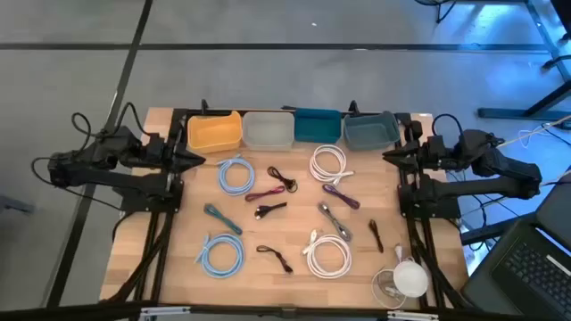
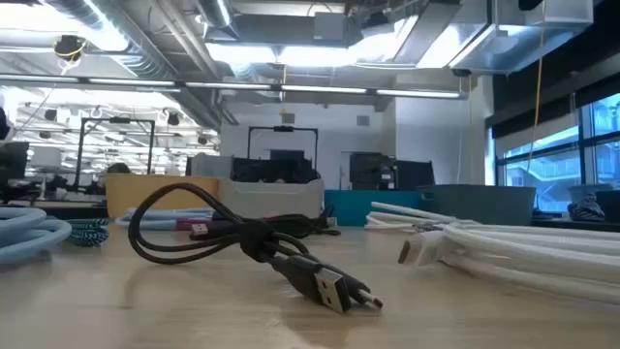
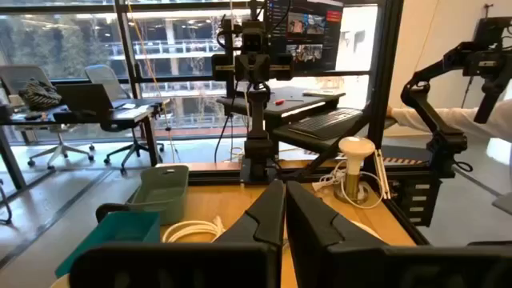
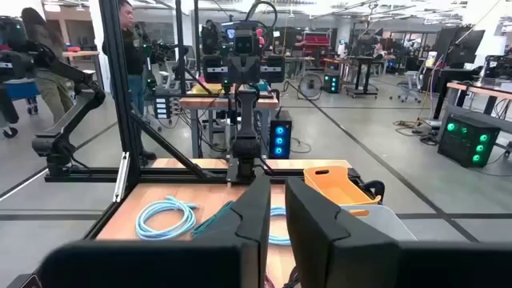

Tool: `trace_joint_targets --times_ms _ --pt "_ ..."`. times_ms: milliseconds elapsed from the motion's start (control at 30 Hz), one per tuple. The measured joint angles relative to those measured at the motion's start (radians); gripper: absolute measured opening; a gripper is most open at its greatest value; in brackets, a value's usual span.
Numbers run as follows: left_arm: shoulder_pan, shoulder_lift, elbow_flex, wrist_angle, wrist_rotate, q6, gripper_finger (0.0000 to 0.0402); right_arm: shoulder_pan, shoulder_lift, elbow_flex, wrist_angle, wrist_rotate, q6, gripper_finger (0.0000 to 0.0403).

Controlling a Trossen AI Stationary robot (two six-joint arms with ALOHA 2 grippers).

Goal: Pick & Place USB Port

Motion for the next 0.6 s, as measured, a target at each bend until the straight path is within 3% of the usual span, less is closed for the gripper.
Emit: trace_joint_targets --times_ms 600 --pt "0.0 0.0 0.0 0.0 0.0 0.0 0.0004 0.0 0.0 0.0 0.0 0.0 0.0 0.0044"
